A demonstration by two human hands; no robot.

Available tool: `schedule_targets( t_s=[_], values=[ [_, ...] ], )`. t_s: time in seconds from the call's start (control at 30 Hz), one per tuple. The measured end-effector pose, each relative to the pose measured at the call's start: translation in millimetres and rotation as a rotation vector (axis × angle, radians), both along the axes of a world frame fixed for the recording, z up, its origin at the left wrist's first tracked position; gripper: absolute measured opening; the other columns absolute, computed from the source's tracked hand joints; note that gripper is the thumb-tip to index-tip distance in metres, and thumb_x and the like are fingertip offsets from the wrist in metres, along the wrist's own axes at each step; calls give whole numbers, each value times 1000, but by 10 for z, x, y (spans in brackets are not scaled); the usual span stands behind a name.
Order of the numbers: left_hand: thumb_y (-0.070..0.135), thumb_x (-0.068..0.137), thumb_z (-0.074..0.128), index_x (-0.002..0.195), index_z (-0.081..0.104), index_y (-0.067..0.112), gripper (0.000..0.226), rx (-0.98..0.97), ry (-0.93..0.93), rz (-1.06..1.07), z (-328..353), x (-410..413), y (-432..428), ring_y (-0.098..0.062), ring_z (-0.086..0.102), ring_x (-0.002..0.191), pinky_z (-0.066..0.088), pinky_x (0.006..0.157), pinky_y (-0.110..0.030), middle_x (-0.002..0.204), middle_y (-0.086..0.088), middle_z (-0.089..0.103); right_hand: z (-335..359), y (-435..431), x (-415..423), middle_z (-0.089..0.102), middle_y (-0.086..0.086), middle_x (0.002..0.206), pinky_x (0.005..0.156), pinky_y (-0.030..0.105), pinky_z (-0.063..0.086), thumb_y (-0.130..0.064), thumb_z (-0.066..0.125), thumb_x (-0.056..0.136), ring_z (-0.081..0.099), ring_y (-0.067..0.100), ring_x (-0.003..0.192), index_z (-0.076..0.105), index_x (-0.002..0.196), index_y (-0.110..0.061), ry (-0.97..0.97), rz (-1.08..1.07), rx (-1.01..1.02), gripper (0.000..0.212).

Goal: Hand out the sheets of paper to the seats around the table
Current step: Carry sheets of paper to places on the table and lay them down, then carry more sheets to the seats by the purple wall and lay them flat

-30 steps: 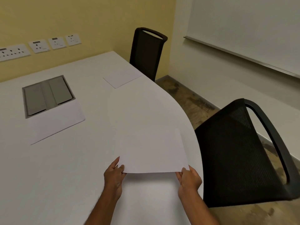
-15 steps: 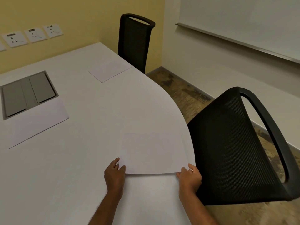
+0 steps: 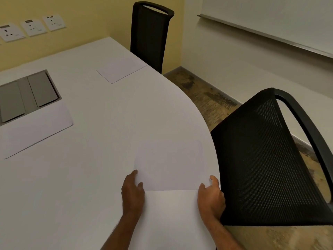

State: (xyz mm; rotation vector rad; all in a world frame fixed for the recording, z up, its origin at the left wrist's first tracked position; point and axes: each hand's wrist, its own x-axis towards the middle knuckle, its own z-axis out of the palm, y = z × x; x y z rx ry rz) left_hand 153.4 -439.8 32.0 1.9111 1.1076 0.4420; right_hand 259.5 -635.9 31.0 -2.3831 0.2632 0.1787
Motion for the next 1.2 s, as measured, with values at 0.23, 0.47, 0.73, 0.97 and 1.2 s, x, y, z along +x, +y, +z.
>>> schedule_targets(
  t_s=[0.23, 0.47, 0.73, 0.97, 1.2],
  values=[
    [-7, 95, 49, 142, 49, 7, 49, 207, 155, -147, -88, -12, -19, -29, 21, 150, 16, 120, -35, 160, -12, 31, -70, -59, -33, 64, 3, 70, 56, 26, 41, -20, 57, 98, 52, 18, 60, 56, 137, -16, -37, 130, -139, 39],
    [-17, 88, 27, 153, 33, 18, 75, 204, 216, -307, -195, -50, -35, -15, 4, 153, 1, 119, -22, 165, 3, 21, -42, -65, -34, 68, 1, 78, 51, 24, 34, -21, 47, 102, 58, 17, 65, 60, 132, -16, -75, 283, -263, 33],
    [26, 107, 29, 157, 15, 15, 53, 322, 251, -455, -250, -95, 13, -9, -13, 149, -13, 119, -20, 167, -2, 5, -206, -139, 25, 68, 21, 111, 86, 49, 53, 15, 72, 75, 63, 40, 105, 71, 107, 2, -382, 537, -310, 35],
    [35, 107, 26, 158, 3, 15, 59, 374, 346, -520, -312, -115, 50, -11, -20, 149, -17, 118, -22, 167, -3, -7, -258, -132, 14, 51, 21, 145, 118, 47, 29, 27, 50, 82, 39, 37, 142, 61, 128, 4, -255, 627, -187, 52],
    [39, 106, 24, 156, -5, 17, 62, 378, 315, -462, -115, -200, 159, -9, -25, 147, -22, 115, -19, 165, 1, -15, -133, 6, -48, 37, 19, 156, 124, 43, 11, -13, 46, 103, 23, 31, 150, 51, 140, 1, -260, 673, -214, 40]
  ],
)
